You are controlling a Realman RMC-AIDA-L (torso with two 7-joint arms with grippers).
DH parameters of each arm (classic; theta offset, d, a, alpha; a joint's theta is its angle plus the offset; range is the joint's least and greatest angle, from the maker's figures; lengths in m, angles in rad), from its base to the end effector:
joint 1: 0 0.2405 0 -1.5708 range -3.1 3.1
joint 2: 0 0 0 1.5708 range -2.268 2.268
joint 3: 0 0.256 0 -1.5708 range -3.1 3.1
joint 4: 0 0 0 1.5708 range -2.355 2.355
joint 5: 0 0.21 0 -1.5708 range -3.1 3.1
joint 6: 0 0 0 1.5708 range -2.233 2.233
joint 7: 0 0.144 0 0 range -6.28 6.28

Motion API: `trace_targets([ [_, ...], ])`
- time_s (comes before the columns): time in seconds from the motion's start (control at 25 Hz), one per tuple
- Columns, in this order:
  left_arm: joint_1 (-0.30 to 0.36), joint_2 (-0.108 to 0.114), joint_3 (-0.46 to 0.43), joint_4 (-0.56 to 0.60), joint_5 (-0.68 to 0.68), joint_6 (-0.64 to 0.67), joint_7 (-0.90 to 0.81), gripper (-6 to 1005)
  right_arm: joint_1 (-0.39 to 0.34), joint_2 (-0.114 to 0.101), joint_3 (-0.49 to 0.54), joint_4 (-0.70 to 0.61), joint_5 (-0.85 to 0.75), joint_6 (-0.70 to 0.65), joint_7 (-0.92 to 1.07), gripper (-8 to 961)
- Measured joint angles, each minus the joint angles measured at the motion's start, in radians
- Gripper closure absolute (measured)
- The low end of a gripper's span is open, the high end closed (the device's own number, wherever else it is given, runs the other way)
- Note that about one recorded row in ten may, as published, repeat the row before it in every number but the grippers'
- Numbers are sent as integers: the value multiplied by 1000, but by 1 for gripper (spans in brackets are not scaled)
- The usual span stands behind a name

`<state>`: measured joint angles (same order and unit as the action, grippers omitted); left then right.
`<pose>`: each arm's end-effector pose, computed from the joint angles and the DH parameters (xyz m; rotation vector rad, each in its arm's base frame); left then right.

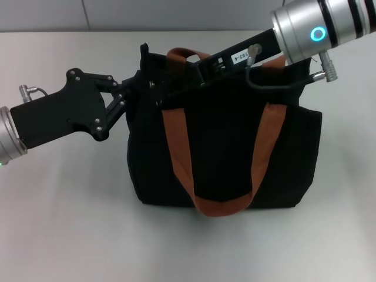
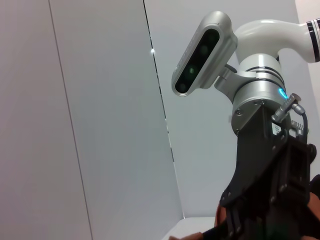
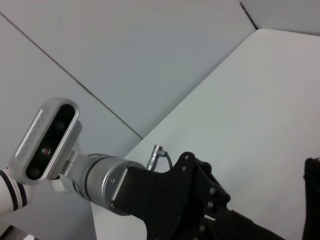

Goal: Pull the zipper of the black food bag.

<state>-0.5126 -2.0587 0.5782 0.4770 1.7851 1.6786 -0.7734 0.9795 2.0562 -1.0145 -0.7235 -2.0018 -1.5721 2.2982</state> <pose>-0.2568 0.3180 0.0115 -2.4851 0.0095 -0.9527 0.0839 0.3918 -0.0253 2.7808 -1.0576 -0.3820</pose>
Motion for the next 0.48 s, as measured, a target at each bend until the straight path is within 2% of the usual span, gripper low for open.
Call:
trace_targets([
  [0.48,-3,0,2,2,-13,24,-3,973,0,7,-12,-12,1,0,-3,626],
])
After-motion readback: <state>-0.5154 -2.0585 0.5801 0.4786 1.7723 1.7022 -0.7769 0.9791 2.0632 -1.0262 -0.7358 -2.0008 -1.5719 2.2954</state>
